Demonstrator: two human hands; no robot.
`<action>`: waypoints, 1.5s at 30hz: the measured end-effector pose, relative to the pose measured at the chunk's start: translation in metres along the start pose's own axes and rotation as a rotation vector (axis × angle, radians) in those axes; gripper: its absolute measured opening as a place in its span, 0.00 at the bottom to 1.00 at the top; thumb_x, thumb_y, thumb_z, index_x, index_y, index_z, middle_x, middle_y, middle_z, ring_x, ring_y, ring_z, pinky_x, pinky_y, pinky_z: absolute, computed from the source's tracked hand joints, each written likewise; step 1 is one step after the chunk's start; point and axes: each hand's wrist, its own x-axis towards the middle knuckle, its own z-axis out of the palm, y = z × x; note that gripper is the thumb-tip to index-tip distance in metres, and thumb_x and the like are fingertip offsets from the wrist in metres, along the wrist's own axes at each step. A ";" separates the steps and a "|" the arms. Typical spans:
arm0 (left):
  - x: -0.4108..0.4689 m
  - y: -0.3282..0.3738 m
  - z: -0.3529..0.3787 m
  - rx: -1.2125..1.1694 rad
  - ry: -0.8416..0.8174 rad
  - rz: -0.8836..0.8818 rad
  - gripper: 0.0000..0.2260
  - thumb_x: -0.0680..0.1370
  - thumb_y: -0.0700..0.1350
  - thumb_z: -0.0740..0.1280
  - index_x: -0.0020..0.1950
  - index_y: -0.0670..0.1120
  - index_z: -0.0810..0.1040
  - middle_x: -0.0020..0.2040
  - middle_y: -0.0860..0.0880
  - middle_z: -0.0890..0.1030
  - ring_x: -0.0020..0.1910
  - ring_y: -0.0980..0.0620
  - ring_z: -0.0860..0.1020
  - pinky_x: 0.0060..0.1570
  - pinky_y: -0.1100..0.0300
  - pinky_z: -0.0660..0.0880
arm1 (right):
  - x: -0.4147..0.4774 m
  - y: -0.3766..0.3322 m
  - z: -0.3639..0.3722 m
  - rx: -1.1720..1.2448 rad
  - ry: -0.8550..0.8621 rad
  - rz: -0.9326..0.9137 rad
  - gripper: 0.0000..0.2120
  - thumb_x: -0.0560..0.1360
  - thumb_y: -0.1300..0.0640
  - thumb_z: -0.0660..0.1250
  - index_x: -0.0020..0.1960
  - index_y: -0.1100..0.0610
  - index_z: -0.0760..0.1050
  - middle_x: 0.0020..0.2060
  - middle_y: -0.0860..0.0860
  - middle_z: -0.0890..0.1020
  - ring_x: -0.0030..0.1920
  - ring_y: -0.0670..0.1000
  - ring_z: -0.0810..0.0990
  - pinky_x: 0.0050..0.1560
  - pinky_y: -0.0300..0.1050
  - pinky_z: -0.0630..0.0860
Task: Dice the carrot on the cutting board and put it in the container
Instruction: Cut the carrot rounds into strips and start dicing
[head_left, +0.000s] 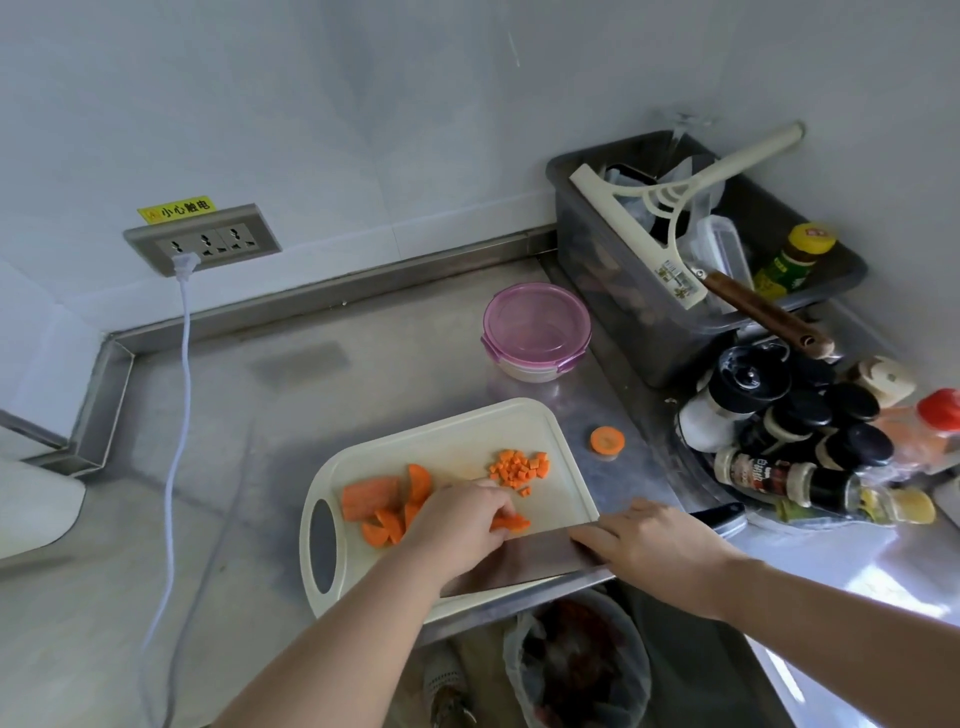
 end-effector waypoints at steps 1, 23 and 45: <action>-0.001 0.001 0.000 0.018 0.001 0.003 0.10 0.76 0.48 0.68 0.57 0.52 0.78 0.58 0.56 0.77 0.55 0.52 0.76 0.55 0.54 0.73 | -0.005 0.003 -0.001 0.010 -0.002 0.009 0.28 0.52 0.61 0.77 0.51 0.49 0.77 0.30 0.43 0.77 0.23 0.48 0.72 0.27 0.38 0.70; -0.014 0.011 0.026 0.074 0.228 -0.138 0.16 0.76 0.51 0.65 0.61 0.50 0.65 0.59 0.56 0.77 0.57 0.53 0.77 0.54 0.59 0.69 | -0.024 -0.026 -0.021 0.615 -0.170 0.560 0.08 0.82 0.53 0.53 0.46 0.52 0.66 0.34 0.49 0.73 0.35 0.53 0.72 0.31 0.43 0.65; -0.028 0.016 0.037 -0.118 0.427 -0.233 0.14 0.77 0.50 0.67 0.60 0.51 0.71 0.58 0.56 0.78 0.58 0.56 0.75 0.51 0.64 0.73 | -0.001 -0.059 -0.016 0.740 -0.174 0.620 0.09 0.83 0.53 0.52 0.55 0.52 0.71 0.32 0.44 0.72 0.30 0.43 0.71 0.29 0.36 0.66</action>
